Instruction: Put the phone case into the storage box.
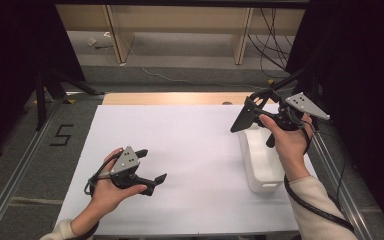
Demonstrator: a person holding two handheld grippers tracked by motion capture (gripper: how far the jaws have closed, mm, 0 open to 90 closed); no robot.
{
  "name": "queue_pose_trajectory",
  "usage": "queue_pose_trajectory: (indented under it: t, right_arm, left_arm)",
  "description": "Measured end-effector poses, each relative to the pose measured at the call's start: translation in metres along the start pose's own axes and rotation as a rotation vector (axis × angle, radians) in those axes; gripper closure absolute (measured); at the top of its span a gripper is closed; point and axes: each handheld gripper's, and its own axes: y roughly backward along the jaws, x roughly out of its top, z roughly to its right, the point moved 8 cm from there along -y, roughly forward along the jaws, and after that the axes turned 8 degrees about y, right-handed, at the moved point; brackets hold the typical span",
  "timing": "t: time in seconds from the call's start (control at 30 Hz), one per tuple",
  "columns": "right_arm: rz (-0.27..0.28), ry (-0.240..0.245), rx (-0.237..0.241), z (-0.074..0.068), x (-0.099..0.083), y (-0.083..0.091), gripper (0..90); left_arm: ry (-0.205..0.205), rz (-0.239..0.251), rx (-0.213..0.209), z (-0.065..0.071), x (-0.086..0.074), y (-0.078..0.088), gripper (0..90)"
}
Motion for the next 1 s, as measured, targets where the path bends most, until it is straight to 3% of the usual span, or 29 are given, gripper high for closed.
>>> queue_pose_trajectory:
  t: [1.0]
  right_arm:
    - [0.003,0.003,-0.045,0.016,0.0,0.003,15.3]
  left_arm:
    - [0.0,0.001,0.0,0.0,0.0,0.0,1.2]
